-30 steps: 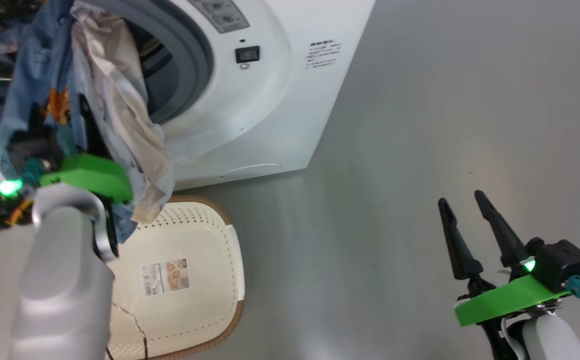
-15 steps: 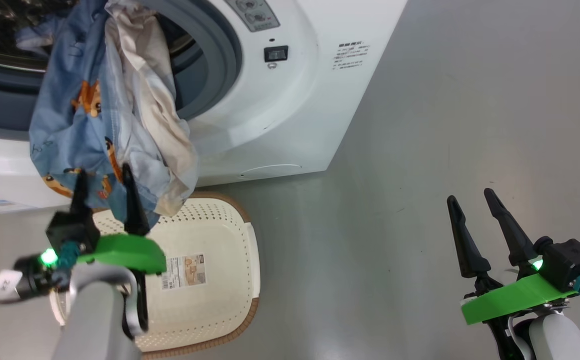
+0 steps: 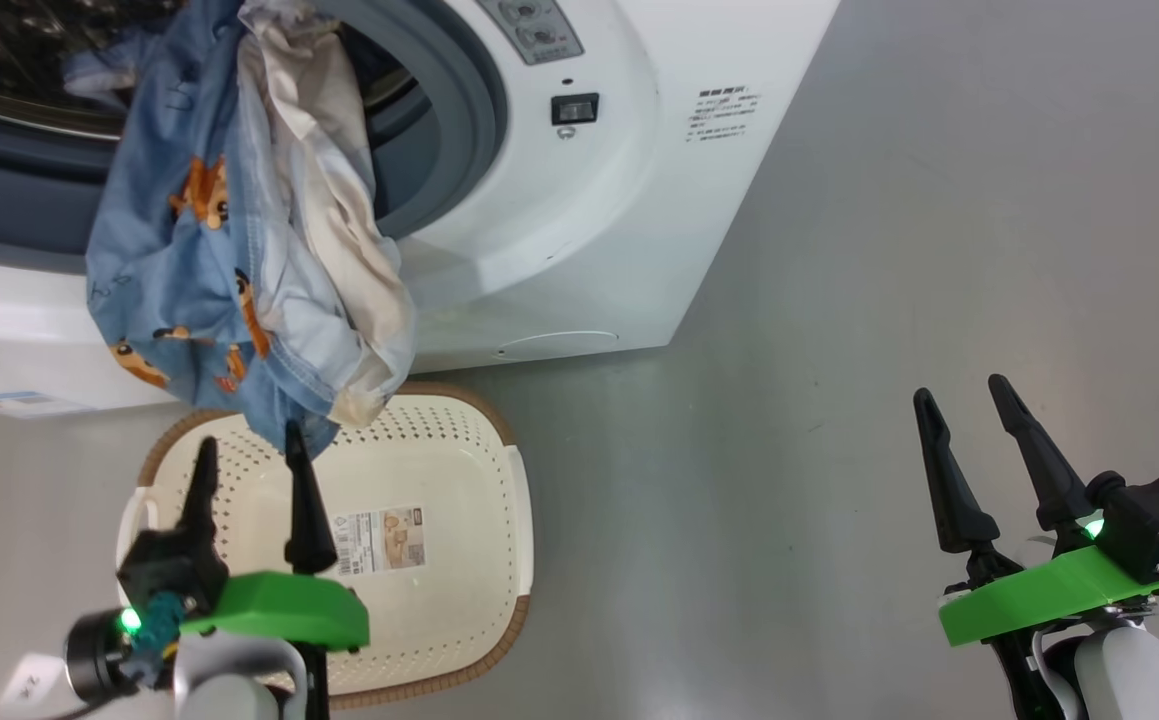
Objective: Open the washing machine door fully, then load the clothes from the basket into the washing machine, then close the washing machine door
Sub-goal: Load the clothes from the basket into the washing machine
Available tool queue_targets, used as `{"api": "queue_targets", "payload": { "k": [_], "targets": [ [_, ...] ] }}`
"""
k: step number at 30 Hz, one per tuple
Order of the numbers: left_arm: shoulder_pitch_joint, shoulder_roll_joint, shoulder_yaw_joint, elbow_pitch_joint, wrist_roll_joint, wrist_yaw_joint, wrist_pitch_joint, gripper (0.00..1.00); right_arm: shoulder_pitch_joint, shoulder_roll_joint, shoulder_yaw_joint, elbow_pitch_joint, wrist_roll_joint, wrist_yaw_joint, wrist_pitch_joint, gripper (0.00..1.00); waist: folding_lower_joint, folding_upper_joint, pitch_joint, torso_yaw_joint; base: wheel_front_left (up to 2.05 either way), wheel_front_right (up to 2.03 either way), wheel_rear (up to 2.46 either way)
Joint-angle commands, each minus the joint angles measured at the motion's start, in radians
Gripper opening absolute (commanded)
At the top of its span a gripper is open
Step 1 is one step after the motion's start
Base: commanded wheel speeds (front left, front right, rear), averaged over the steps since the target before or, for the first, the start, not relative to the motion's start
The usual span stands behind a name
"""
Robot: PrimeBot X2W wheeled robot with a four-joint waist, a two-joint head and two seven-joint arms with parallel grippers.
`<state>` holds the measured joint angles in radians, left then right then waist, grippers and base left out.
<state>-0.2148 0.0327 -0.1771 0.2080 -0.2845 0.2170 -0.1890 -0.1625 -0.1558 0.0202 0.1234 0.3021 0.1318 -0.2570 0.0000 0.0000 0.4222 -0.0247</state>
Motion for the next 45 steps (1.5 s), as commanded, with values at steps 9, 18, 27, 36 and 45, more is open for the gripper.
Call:
{"api": "queue_targets", "payload": {
  "k": [9, 18, 27, 36, 45],
  "targets": [
    [0.109, 0.024, -0.005, -0.156, -0.003, 0.035, 0.053, 1.0, 0.035, -0.015, 0.011, -0.03, -0.011, -0.001, -0.005, 1.0, 0.0, 0.0, -0.006, 0.018, 0.0, 0.0, 0.0],
    [0.157, 0.044, -0.006, -0.285, -0.001, 0.058, 0.107, 1.0, 0.032, -0.016, 0.013, -0.029, -0.01, -0.001, -0.005, 1.0, 0.0, 0.0, -0.004, 0.022, 0.0, 0.0, 0.0],
    [0.1, 0.065, 0.016, -0.268, -0.035, 0.043, 0.143, 1.0, 0.027, -0.01, 0.017, -0.029, -0.009, -0.001, -0.005, 1.0, 0.0, 0.0, -0.005, 0.004, 0.0, 0.0, 0.0],
    [-0.03, 0.101, 0.033, -0.148, -0.063, 0.013, 0.2, 1.0, 0.02, 0.005, 0.022, -0.028, -0.008, -0.001, -0.005, 1.0, 0.0, 0.0, 0.002, -0.034, 0.0, 0.0, 0.0],
    [-0.129, 0.108, 0.047, 0.0, -0.089, -0.004, 0.198, 1.0, 0.009, 0.017, 0.027, -0.027, -0.005, -0.001, -0.005, 1.0, 0.0, 0.0, 0.021, -0.072, 0.0, 0.0, 0.0]
  ]
}}
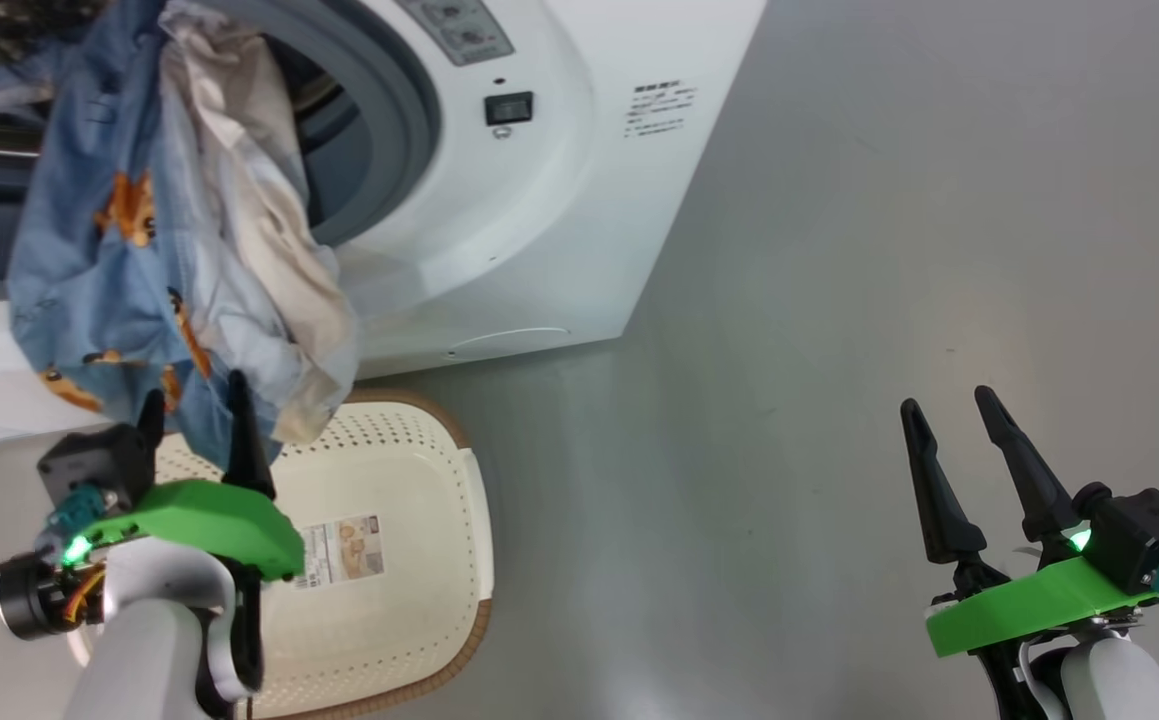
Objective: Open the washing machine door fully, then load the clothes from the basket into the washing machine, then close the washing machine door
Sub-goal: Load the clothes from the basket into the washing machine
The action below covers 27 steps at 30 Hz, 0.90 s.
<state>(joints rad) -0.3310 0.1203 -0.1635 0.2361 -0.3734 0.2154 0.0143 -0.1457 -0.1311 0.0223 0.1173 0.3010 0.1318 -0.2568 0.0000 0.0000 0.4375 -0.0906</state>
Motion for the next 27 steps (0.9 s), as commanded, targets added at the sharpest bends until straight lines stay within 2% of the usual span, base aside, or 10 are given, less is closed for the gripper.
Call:
{"api": "queue_targets", "payload": {
  "k": [1, 10, 22, 27],
  "targets": [
    [-0.023, 0.019, 0.038, -0.007, -0.006, -0.003, -0.009, 1.0, -0.01, -0.006, 0.026, -0.022, -0.004, -0.001, -0.005, 1.0, 0.0, 0.0, 0.009, -0.011, 0.0, 0.0, 0.0],
    [-0.123, 0.029, 0.075, 0.167, -0.042, -0.02, -0.055, 1.0, -0.024, 0.0, 0.029, -0.024, -0.002, -0.001, -0.005, 1.0, 0.0, 0.0, 0.04, -0.04, 0.0, 0.0, 0.0],
    [-0.237, 0.065, 0.137, 0.374, -0.065, -0.006, -0.164, 1.0, -0.045, 0.006, 0.035, -0.027, 0.003, -0.001, -0.005, 1.0, 0.0, 0.0, 0.085, -0.095, 0.0, 0.0, 0.0],
    [-0.296, 0.062, 0.151, 0.441, -0.073, -0.006, -0.219, 1.0, -0.045, 0.003, 0.03, -0.029, 0.004, -0.001, -0.005, 1.0, 0.0, 0.0, 0.103, -0.11, 0.0, 0.0, 0.0]
  ]
}}
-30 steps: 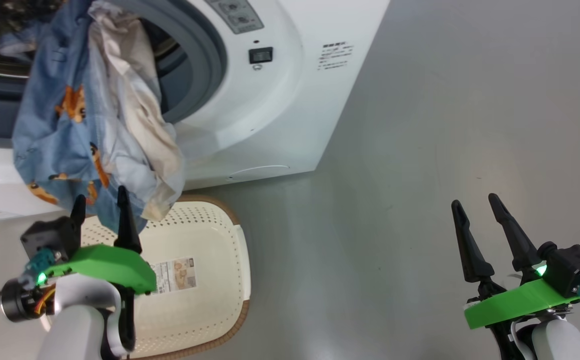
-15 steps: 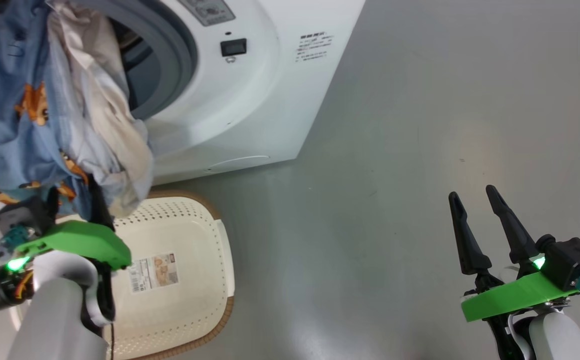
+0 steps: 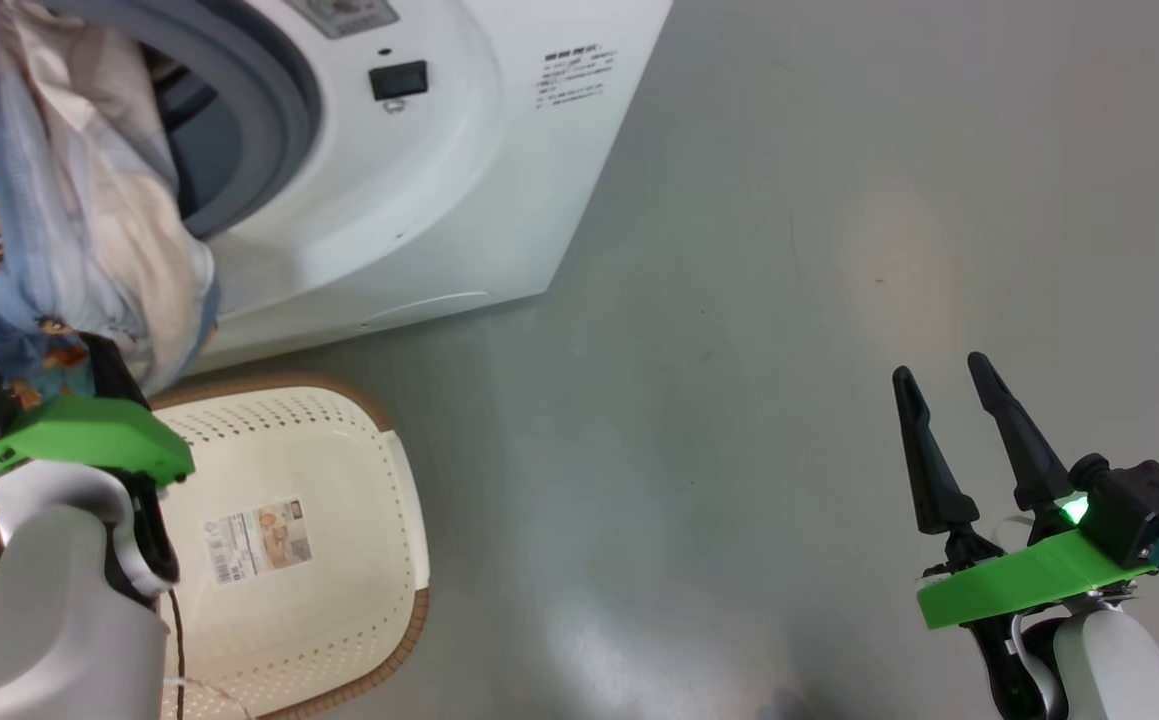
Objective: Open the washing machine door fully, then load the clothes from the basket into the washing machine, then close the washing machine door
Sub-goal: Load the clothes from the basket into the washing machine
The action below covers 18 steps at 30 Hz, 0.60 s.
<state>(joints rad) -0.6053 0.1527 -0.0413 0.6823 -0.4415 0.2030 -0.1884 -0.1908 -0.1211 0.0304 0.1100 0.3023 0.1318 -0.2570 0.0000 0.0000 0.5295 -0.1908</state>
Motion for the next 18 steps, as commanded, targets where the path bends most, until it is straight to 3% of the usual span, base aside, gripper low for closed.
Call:
{"api": "queue_targets", "payload": {
  "k": [1, 5, 6, 8, 9, 10, 18],
  "targets": [
    [-0.042, 0.026, 0.029, 0.015, -0.002, 0.006, -0.034, 1.0, 0.0, -0.008, 0.021, -0.024, 0.002, -0.001, -0.005, 1.0, 0.0, 0.0, 0.016, -0.013, 0.0, 0.0, 0.0],
    [-0.072, 0.017, 0.035, 0.038, 0.001, 0.002, -0.059, 1.0, -0.001, -0.009, 0.016, -0.028, 0.002, -0.001, -0.005, 1.0, 0.0, 0.0, 0.026, -0.016, 0.0, 0.0, 0.0],
    [-0.077, 0.014, 0.037, 0.04, 0.002, 0.001, -0.064, 0.69, -0.001, -0.01, 0.015, -0.029, 0.002, -0.001, -0.005, 1.0, 0.0, 0.0, 0.028, -0.016, 0.0, 0.0, 0.0],
    [-0.083, 0.007, 0.039, 0.041, 0.008, 0.0, -0.069, 0.3, -0.001, -0.011, 0.011, -0.03, 0.003, -0.001, -0.005, 1.0, 0.0, 0.0, 0.03, -0.012, 0.0, 0.0, 0.0],
    [-0.082, 0.002, 0.039, 0.039, 0.013, 0.0, -0.07, 0.05, 0.0, -0.012, 0.008, -0.03, 0.002, -0.001, -0.005, 1.0, 0.0, 0.0, 0.031, -0.01, 0.0, 0.0, 0.0],
    [-0.081, -0.003, 0.039, 0.036, 0.016, -0.001, -0.071, 0.0, 0.001, -0.013, 0.006, -0.03, 0.002, -0.001, -0.005, 1.0, 0.0, 0.0, 0.03, -0.007, 0.0, 0.0, 0.0],
    [-0.028, -0.032, 0.056, -0.041, 0.041, -0.01, -0.073, 0.0, -0.005, -0.017, 0.003, -0.029, -0.001, -0.001, -0.005, 1.0, 0.0, 0.0, 0.024, 0.014, 0.0, 0.0, 0.0]
  ]
}}
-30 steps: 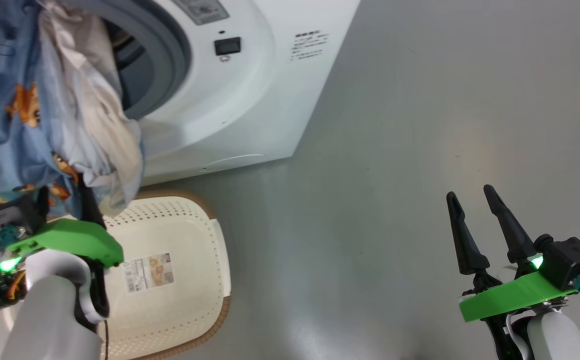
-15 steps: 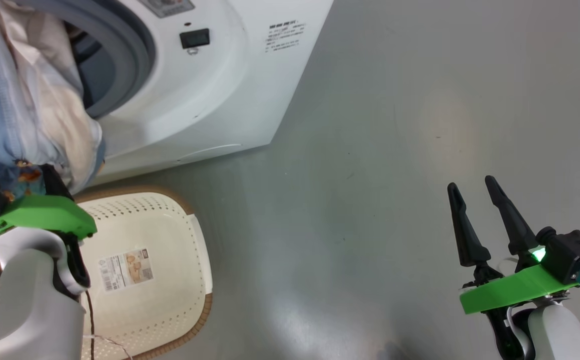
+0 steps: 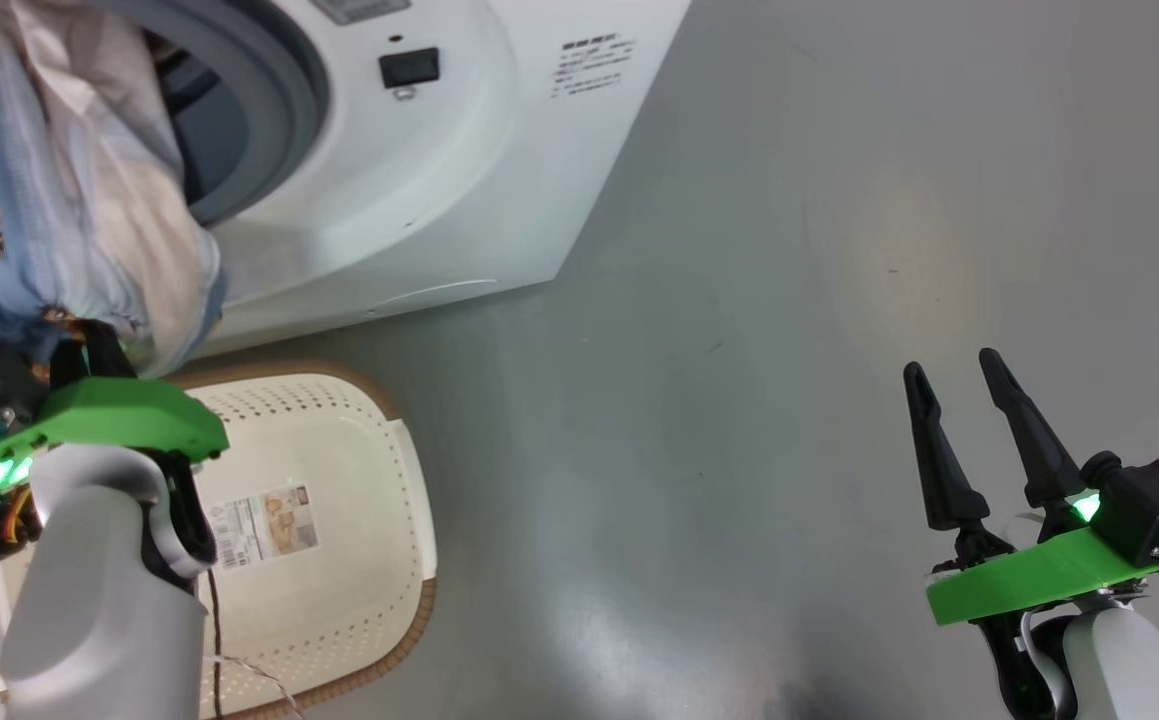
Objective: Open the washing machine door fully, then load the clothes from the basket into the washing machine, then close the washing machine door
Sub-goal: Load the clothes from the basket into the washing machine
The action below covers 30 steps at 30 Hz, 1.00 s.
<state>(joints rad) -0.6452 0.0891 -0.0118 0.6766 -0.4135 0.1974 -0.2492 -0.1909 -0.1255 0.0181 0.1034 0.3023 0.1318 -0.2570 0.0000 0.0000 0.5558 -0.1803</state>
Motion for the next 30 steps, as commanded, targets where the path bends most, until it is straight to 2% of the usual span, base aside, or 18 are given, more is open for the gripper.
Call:
{"api": "queue_targets", "payload": {
  "k": [1, 10, 17, 25, 30],
  "targets": [
    [0.023, 0.026, 0.029, -0.049, 0.013, -0.006, -0.012, 0.0, -0.004, -0.013, 0.013, -0.023, -0.001, -0.001, -0.005, 1.0, 0.0, 0.0, -0.003, 0.007, 0.0, 0.0, 0.0],
    [0.171, -0.013, 0.031, -0.224, -0.001, -0.002, -0.012, 0.0, 0.006, -0.009, 0.009, -0.023, -0.001, -0.001, -0.005, 1.0, 0.0, 0.0, -0.024, 0.034, 0.0, 0.0, 0.0],
    [0.221, -0.015, 0.008, -0.4, 0.018, 0.035, 0.01, 0.0, 0.007, -0.007, 0.016, -0.02, 0.0, -0.001, -0.005, 1.0, 0.0, 0.0, -0.034, 0.044, 0.0, 0.0, 0.0],
    [0.156, 0.033, -0.008, -0.472, 0.056, 0.056, 0.061, 0.0, 0.004, 0.002, 0.033, -0.015, 0.005, -0.001, -0.005, 1.0, 0.0, 0.0, -0.039, 0.022, 0.0, 0.0, 0.0],
    [0.049, 0.063, -0.014, -0.425, 0.069, 0.054, 0.082, 0.0, 0.005, 0.007, 0.047, -0.007, 0.01, -0.001, -0.005, 1.0, 0.0, 0.0, -0.044, -0.008, 0.0, 0.0, 0.0]
  ]
}}
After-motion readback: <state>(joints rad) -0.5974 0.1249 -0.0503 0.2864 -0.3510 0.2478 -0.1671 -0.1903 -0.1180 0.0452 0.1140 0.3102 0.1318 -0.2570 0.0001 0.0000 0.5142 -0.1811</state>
